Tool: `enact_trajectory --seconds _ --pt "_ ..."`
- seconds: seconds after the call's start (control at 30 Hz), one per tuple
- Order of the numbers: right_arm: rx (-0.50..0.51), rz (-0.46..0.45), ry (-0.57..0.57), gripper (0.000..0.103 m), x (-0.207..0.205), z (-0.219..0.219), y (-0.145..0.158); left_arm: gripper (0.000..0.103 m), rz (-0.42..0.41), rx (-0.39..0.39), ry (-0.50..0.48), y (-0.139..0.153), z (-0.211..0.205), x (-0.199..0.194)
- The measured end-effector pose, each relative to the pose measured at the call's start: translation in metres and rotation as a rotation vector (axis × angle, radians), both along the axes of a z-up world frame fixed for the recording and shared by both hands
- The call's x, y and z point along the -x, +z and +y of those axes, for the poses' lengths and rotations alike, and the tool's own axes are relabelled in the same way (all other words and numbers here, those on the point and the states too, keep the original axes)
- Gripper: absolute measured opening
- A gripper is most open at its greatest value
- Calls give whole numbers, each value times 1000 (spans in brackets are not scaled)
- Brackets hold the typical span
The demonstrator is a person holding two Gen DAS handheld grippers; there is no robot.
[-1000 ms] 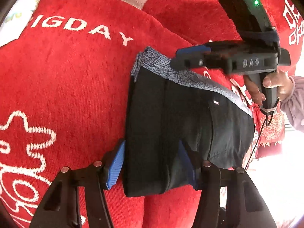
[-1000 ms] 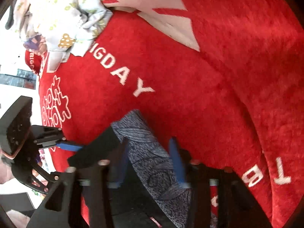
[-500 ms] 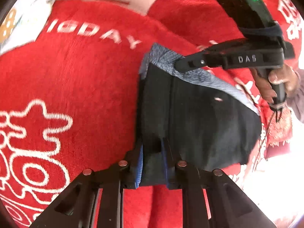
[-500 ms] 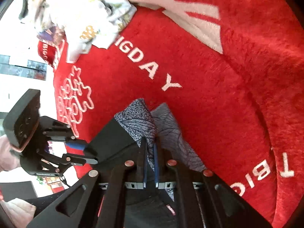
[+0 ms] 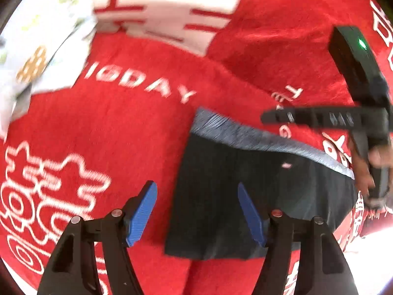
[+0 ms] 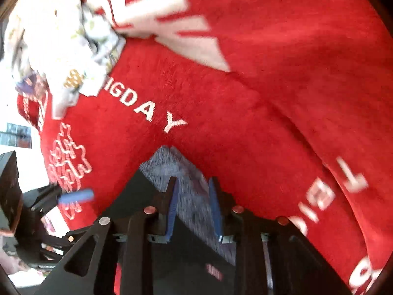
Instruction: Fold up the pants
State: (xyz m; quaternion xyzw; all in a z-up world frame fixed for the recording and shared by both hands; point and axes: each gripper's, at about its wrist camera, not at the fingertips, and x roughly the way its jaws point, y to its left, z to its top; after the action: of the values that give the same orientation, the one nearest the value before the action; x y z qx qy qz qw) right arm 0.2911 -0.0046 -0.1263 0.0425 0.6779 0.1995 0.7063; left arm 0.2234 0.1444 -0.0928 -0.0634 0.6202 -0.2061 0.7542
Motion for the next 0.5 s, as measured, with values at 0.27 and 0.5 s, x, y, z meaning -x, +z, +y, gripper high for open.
enact_trajectory --seconds 0.27,0.5 --pt "68 49 -178 27 34 -65 -30 69 -1 -154 -17 -43 -62 -16" --pt "160 -19 -244 31 16 -74 -33 73 30 -223 6 -37 -66 -33"
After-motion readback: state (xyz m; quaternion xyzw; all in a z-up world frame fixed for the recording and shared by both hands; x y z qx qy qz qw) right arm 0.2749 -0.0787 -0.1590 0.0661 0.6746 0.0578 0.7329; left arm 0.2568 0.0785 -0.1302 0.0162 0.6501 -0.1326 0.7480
